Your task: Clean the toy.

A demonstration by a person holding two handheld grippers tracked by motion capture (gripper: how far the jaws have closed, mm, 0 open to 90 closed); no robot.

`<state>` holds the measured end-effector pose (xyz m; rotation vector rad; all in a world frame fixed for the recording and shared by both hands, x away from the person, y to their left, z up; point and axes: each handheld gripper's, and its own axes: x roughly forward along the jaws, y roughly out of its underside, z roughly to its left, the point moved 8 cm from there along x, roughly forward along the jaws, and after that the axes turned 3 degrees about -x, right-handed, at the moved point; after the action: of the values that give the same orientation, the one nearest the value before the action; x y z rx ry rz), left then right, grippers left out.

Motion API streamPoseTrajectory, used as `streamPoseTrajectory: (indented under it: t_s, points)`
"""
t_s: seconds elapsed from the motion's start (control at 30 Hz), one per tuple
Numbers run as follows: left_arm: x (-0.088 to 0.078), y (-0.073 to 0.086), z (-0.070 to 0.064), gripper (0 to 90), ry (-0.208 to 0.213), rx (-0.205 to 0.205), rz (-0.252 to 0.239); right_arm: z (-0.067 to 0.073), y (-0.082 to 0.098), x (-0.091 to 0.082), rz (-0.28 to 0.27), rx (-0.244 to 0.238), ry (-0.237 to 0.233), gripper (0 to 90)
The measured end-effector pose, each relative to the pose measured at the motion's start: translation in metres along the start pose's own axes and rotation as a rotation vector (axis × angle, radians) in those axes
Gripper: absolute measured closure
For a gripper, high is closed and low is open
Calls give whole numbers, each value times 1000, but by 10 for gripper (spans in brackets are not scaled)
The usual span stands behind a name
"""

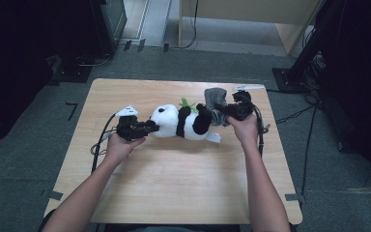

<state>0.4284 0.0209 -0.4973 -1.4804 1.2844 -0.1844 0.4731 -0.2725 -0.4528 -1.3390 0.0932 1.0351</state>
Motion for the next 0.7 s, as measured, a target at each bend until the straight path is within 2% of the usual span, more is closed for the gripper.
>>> streamPoseTrajectory:
  t_s: [0.1, 0.17, 0.23, 0.27, 0.4, 0.6, 0.7]
  points:
    - [-8, -1, -9, 699, -9, -71, 34, 8, -12, -30, -50, -13, -11, 768]
    - [-10, 0, -13, 697, -28, -84, 33, 19, -15, -44, -73, -18, -30, 768]
    - [-9, 2, -17, 695, -32, -100, 34, 35, -15, -48, -64, -43, -55, 768]
    - [-8, 2, -18, 693, -33, -114, 31, 44, -13, -46, -55, -56, -69, 768]
    - [-5, 5, -22, 685, -52, -125, 30, 79, -5, -31, -31, -81, -144, 767]
    - [-6, 7, -23, 679, -54, -143, 28, 138, 3, 7, 27, -149, -235, 765]
    - [-6, 6, -23, 677, -55, -142, 27, 163, 6, 25, 56, -162, -272, 764]
